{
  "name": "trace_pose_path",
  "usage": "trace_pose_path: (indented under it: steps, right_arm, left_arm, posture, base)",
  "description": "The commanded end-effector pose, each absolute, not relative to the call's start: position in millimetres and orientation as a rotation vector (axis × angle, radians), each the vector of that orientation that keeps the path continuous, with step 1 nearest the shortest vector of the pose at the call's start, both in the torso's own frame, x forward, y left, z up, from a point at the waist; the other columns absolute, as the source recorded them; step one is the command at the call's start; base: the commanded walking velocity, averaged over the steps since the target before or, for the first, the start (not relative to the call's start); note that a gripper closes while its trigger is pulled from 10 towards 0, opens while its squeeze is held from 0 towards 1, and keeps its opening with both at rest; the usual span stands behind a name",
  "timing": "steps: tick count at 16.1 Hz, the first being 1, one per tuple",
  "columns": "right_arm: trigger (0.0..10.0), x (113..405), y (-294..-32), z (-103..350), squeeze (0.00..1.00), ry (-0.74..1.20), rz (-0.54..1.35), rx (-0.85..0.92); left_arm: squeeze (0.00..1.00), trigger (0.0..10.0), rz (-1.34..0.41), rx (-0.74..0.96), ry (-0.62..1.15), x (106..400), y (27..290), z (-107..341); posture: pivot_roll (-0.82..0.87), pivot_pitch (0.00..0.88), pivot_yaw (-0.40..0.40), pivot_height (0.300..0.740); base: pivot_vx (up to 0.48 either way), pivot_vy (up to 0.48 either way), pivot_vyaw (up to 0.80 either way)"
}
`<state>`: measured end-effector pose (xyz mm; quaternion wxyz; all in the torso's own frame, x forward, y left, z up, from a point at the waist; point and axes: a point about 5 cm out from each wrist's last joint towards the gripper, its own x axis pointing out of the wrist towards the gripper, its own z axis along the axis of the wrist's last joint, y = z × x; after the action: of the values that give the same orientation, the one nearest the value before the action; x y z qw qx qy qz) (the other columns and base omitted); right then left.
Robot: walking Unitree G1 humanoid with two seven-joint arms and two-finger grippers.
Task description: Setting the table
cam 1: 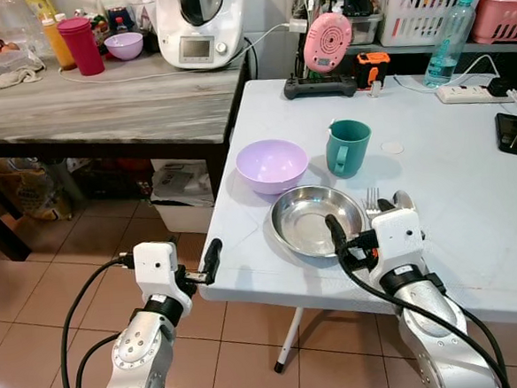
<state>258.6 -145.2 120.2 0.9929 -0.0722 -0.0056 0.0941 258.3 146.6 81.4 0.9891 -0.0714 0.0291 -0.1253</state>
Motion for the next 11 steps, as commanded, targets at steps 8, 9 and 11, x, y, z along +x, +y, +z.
trace_pose_path:
  steps: [8,9,11]
  right_arm:
    - [10.0,257.9,-146.2,118.9,0.0,-0.003,0.214,-0.097]
    - [10.0,257.9,-146.3,118.8,0.0,-0.002,0.215,-0.086]
    - [10.0,257.9,-147.2,119.2,0.0,-0.004,0.21,-0.088]
  left_arm:
    - [0.0,10.0,-0.267,-0.135,0.074,256.4,147.2,79.2]
    - [0.0,10.0,-0.266,-0.134,0.076,256.1,147.5,78.8]
    - [0.0,10.0,-0.269,-0.134,0.075,255.8,147.5,78.7]
  posture:
    - [-0.21,0.045,0.042,0.74]
    - [-0.21,0.044,0.043,0.74]
    - [-0.21,0.045,0.041,0.74]
  base:
    - [0.305,0.0,0.0]
    - [0.315,0.0,0.0]
    - [0.311,0.0,0.0]
